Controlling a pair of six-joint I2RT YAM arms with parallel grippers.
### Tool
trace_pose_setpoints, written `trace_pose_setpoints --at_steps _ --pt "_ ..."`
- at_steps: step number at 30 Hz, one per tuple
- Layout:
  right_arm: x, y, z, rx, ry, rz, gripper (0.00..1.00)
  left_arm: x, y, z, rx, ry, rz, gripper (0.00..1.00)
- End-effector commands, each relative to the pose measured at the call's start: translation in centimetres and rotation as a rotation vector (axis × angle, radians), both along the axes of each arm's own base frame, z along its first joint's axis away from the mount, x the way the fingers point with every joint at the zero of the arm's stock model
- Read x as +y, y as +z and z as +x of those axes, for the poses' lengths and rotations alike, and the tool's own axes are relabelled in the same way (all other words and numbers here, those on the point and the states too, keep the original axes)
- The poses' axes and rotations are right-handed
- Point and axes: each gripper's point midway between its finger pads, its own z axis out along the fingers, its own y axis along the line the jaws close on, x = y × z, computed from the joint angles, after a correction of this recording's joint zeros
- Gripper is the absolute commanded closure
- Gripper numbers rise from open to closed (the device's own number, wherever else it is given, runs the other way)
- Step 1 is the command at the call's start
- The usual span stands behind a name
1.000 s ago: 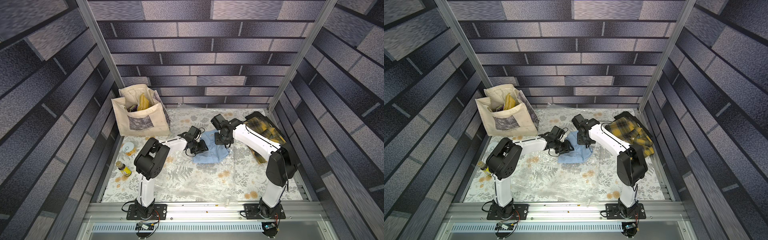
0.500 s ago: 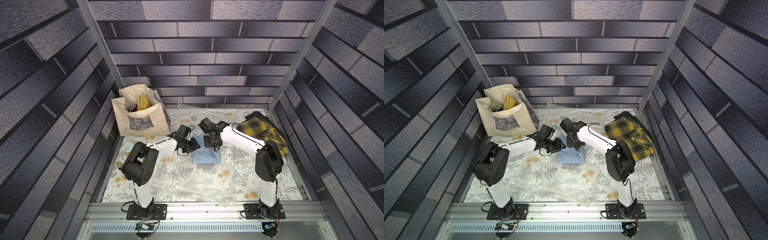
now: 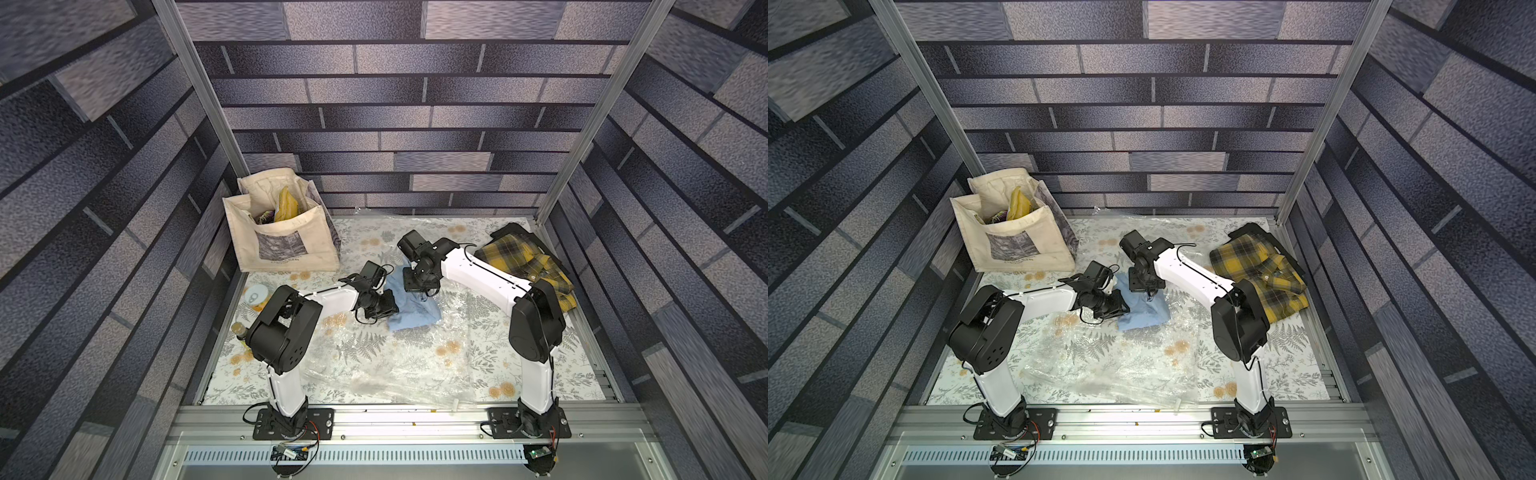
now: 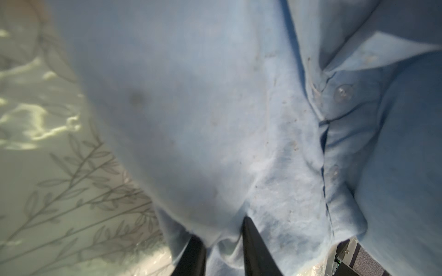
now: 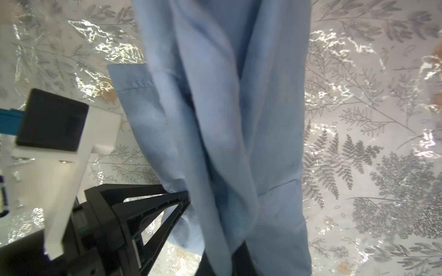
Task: Place the folded shirt into the vacuum bag
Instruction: Pick up the shirt in the vacuum bag.
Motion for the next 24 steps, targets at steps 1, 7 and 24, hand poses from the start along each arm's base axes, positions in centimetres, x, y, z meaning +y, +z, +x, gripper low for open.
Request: trace_pose_setpoints --at_steps 1,7,24 --pt "3.1 -2.3 -0.4 0.05 0.022 0.08 0.95 -0.4 0.1 1.2 -0.02 0.017 -0.031 0.75" --pt "3.3 -5.8 -1.1 0.088 0.034 0.085 0.91 2.0 1.5 1.7 -0.039 0.051 -0.011 0.7" --pt "2.0 -8.5 -3.7 0.136 0.198 -0.187 0.18 12.2 5.5 1.0 -0.072 0.224 0.123 0.61"
